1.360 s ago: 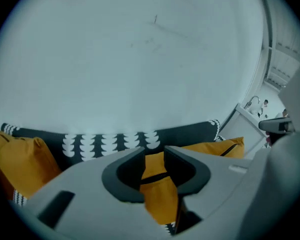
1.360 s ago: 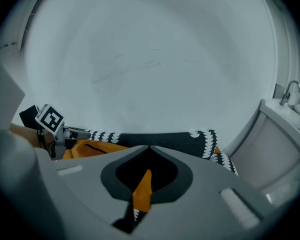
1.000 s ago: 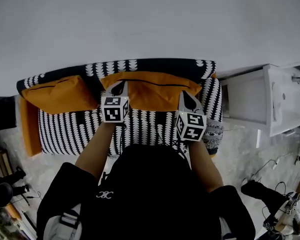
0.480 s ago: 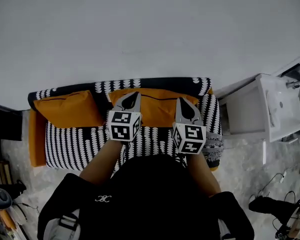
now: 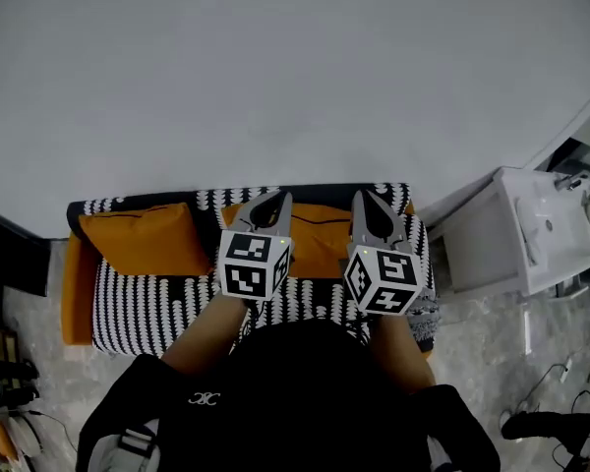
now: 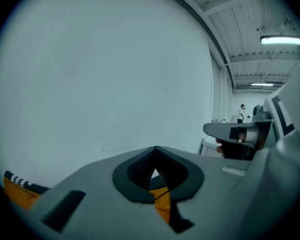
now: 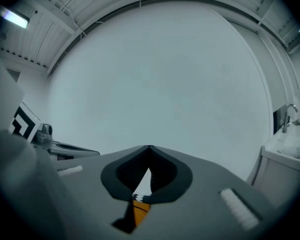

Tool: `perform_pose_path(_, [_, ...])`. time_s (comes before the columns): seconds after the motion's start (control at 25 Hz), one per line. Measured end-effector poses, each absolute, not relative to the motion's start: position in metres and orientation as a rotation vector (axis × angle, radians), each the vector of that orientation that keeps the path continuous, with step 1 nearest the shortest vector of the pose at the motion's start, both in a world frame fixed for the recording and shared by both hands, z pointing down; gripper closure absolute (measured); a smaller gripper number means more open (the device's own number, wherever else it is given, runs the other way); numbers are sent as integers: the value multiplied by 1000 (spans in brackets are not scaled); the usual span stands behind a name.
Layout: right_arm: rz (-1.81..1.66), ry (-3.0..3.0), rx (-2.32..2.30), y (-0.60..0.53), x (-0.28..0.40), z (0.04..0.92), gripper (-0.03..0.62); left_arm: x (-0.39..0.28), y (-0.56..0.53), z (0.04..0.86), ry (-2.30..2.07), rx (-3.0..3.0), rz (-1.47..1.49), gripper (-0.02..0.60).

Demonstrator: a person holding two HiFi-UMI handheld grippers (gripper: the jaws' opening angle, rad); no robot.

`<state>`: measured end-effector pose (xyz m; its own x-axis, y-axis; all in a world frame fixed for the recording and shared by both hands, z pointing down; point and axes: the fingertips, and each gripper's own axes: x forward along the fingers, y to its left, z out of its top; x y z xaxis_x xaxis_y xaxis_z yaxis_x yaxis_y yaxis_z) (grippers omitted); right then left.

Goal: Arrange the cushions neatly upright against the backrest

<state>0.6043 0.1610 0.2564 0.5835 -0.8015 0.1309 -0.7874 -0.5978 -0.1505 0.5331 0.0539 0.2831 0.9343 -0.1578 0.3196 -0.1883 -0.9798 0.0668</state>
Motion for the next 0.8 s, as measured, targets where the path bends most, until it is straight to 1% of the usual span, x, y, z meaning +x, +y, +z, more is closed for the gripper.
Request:
perform_pose_path(0.44, [-214, 1381, -2729, 164, 596, 252, 589, 531, 60, 274, -281, 3046, 459, 574])
perform_pose_path(0.8, [-244, 1416, -2724, 158, 584, 260, 588, 523, 60, 276, -291, 3071, 439, 574])
